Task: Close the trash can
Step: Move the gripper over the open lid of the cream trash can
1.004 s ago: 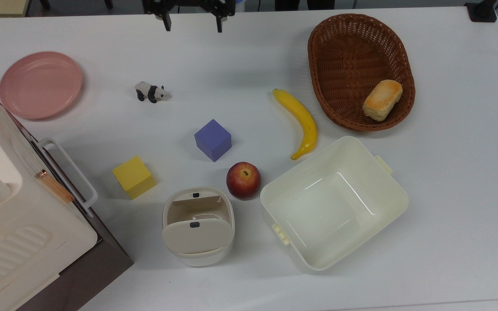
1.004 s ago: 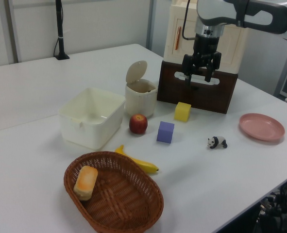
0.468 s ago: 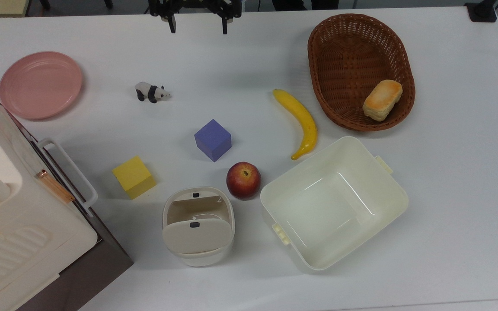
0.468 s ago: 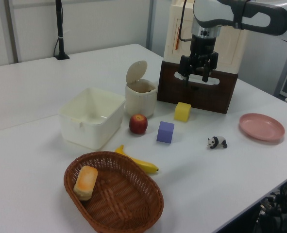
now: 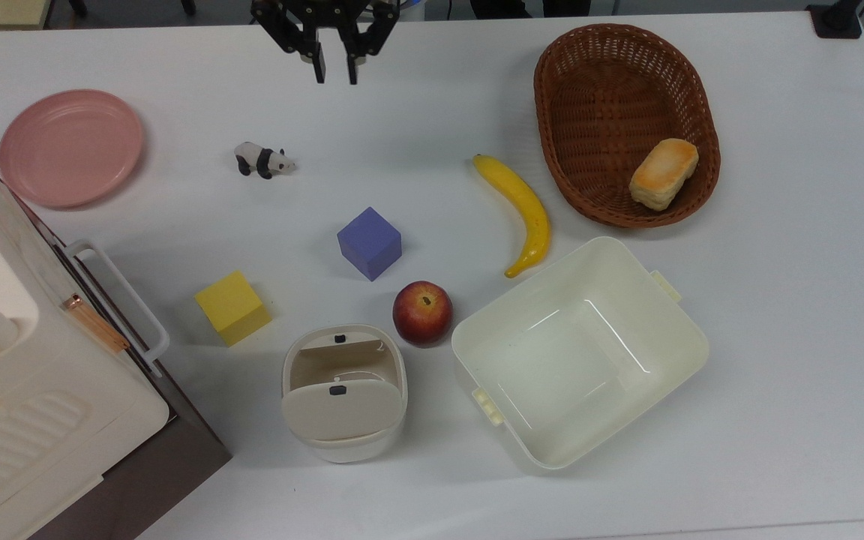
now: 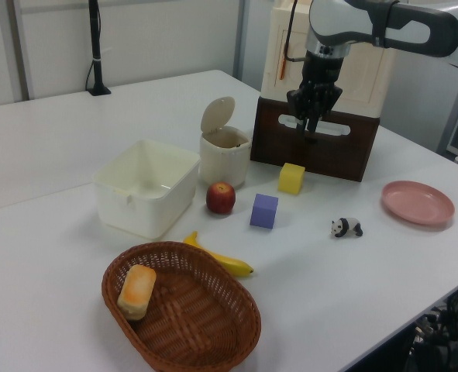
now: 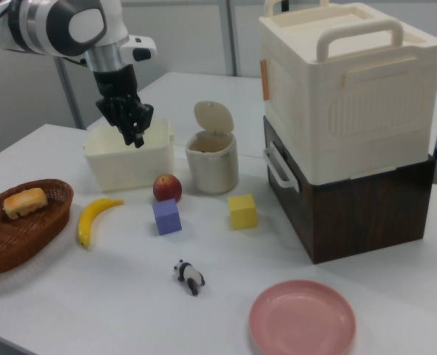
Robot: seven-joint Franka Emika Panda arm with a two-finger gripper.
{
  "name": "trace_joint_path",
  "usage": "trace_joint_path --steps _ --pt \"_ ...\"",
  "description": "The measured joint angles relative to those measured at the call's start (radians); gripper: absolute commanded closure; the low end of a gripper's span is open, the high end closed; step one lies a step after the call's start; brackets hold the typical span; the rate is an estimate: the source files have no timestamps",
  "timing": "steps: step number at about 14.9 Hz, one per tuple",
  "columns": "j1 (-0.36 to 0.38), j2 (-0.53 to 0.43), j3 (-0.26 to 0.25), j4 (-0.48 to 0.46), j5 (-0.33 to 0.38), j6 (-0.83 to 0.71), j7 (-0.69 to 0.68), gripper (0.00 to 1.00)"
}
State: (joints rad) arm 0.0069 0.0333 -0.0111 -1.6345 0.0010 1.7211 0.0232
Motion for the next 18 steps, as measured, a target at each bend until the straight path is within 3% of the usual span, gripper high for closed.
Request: trace_joint_path --steps 6,10,14,18 --pt "-0.003 0.003 0.0 0.0 0.022 0.058 0.0 1.0" --pt "-0.009 0.027 0.0 0.0 0.081 0.215 0.013 1.0" --pt "-0.033 0.071 0.0 0.0 0.097 0.408 0.035 1.0" --pt "-0.054 0.111 0.0 0.017 0.101 0.48 0.036 1.0"
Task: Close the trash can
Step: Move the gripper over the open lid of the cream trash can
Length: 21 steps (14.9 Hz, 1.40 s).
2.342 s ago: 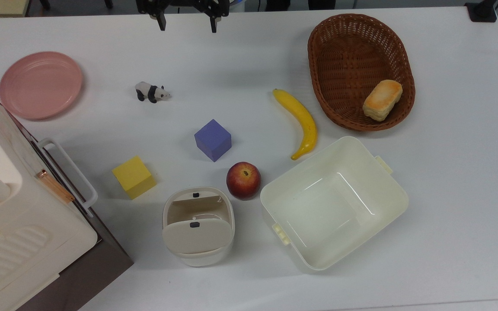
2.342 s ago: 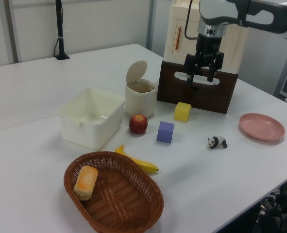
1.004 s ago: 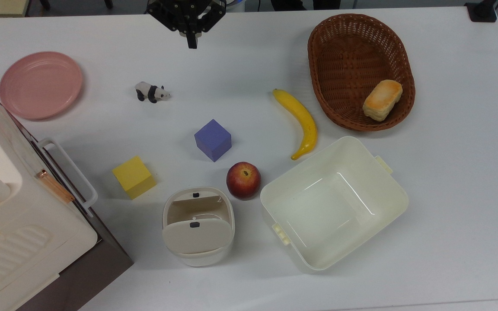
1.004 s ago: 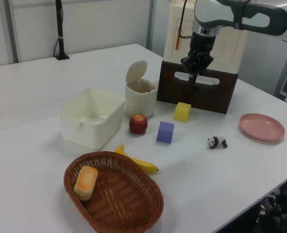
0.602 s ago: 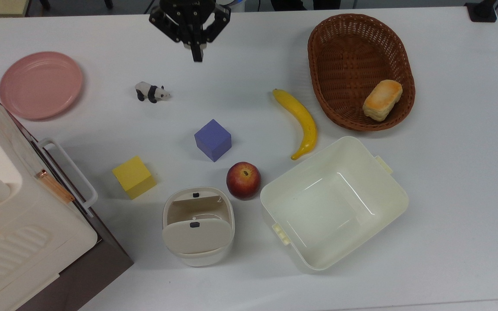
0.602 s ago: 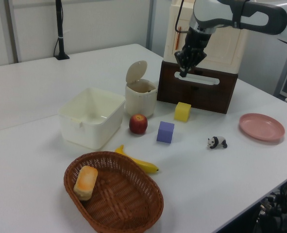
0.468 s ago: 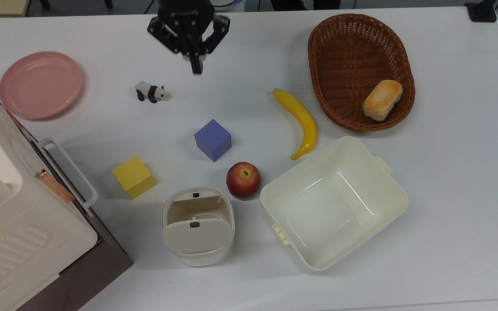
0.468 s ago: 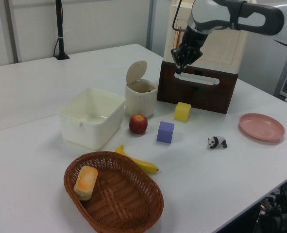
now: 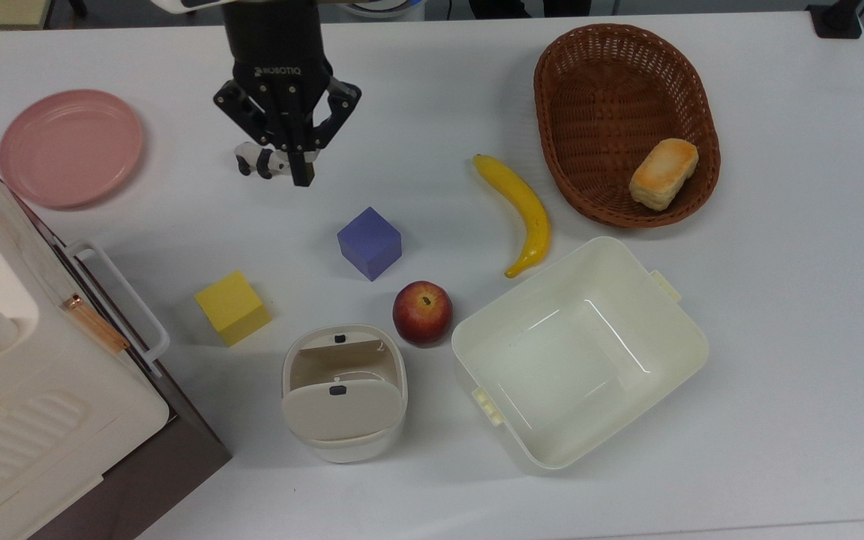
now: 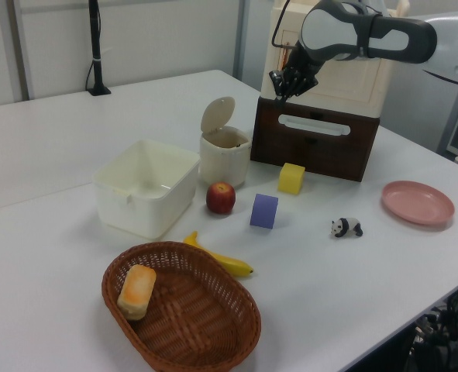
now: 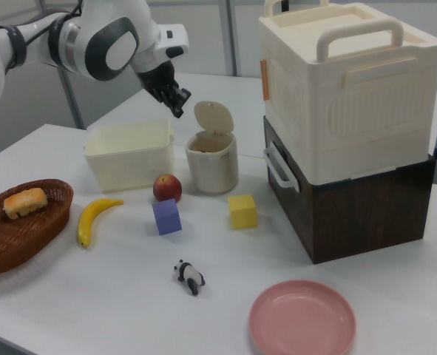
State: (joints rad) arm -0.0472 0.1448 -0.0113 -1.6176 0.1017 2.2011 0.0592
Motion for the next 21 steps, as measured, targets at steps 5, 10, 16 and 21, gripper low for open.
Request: trace_joint_path --steps 5,10,16,21 --pt "-0.002 0.09 0.03 0.11 0.0 0.127 0.0 1.0" --pt "0.0 0.207 0.045 0.196 0.0 0.269 -0.009 1.0" --pt "0.0 0.279 0.045 0.244 0.0 0.412 -0.017 1.0" --pt "0.015 0.354 0.045 0.275 0.0 0.517 -0.031 1.0"
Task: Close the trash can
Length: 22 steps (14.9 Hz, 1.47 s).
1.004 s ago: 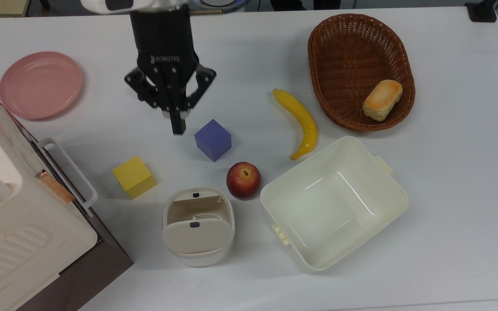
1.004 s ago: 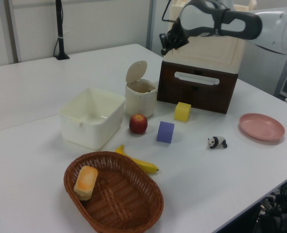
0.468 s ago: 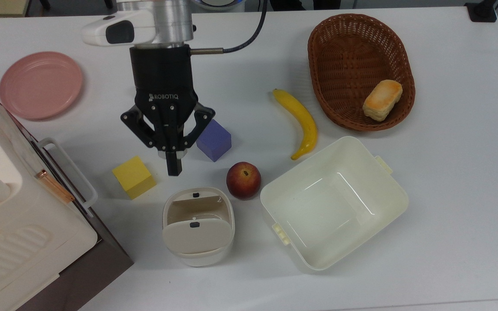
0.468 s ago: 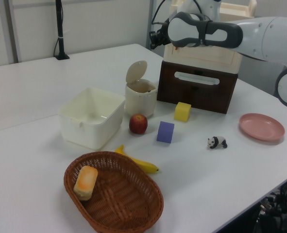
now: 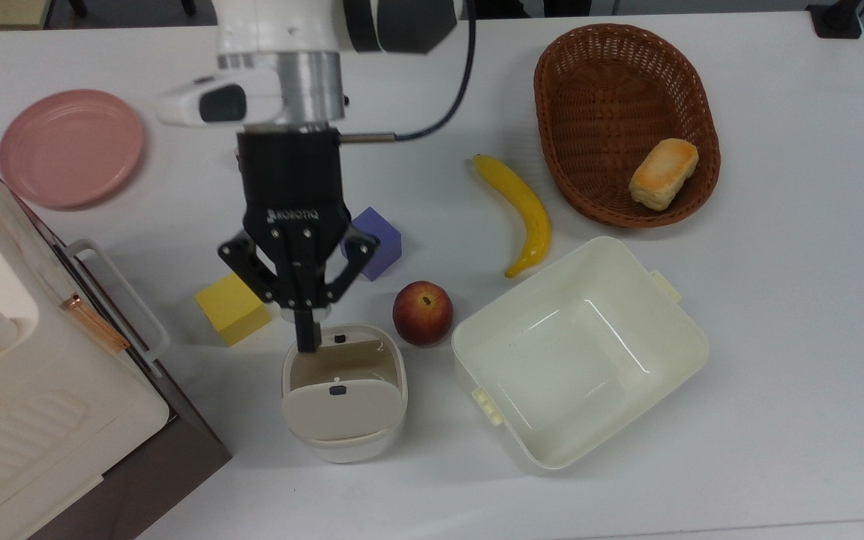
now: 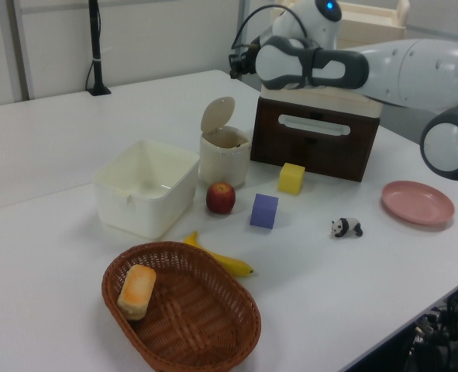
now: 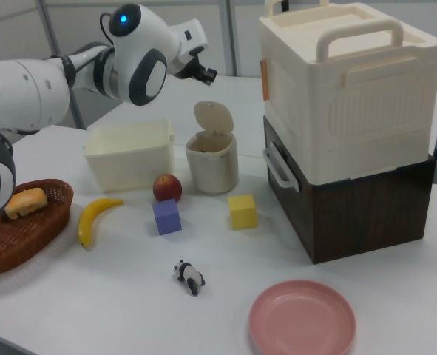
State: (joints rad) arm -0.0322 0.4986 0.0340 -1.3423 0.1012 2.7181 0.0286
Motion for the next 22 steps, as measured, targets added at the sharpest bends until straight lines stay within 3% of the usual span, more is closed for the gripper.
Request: trace_joint_path --steps 5,22 --pt "0.031 0.04 0.0 0.011 0.0 0.025 -0.001 1.0" --pt "0.033 0.107 -0.005 0.076 -0.001 0.025 -0.012 1.0"
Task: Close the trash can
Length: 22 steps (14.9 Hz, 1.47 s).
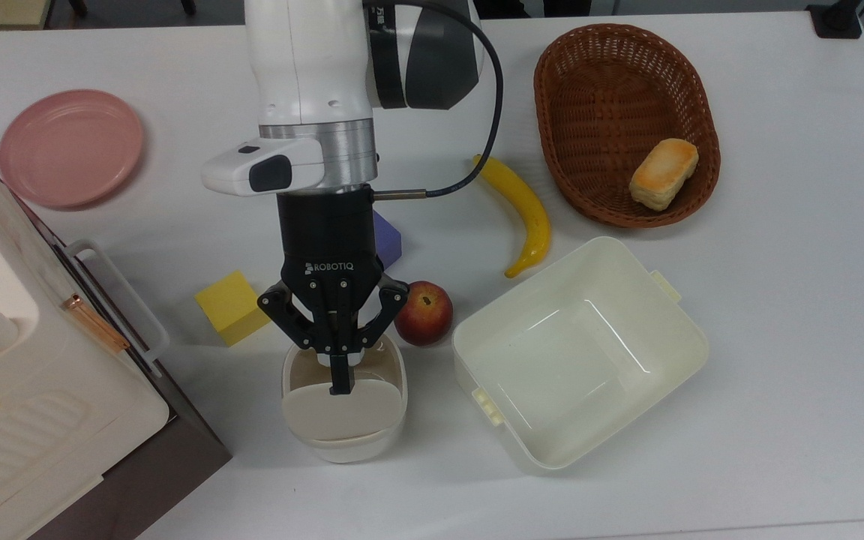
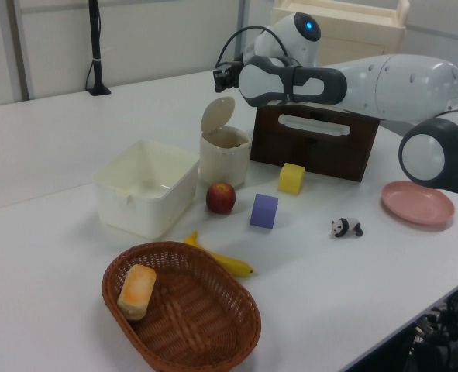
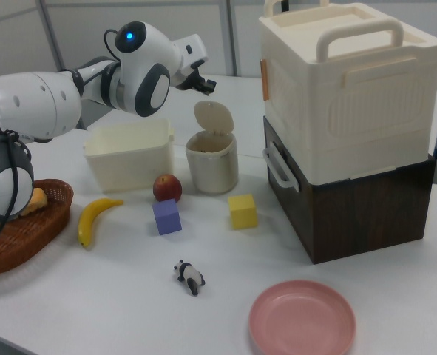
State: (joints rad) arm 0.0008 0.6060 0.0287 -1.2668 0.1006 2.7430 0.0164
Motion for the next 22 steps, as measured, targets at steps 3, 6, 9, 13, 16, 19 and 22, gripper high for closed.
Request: trace_joint_path --steps 3,6,9,13,16,19,22 --pt "-0.002 0.01 -0.012 0.009 0.0 0.0 -0.008 1.0" --pt "-0.004 0.012 -0.016 0.009 0.0 0.0 -0.011 1.0" --pt "-0.006 0.012 -0.016 0.009 0.0 0.0 -0.016 1.0" --pt "-0.008 0.013 -0.016 0.009 0.0 0.0 -0.022 1.0" --pt "-0.009 0.022 -0.016 0.009 0.0 0.0 -0.031 1.0" --pt "-0.009 0.033 -0.016 0.01 0.0 0.0 -0.046 1.0" --pt "-0.008 0.037 -0.016 0.01 0.0 0.0 -0.048 1.0"
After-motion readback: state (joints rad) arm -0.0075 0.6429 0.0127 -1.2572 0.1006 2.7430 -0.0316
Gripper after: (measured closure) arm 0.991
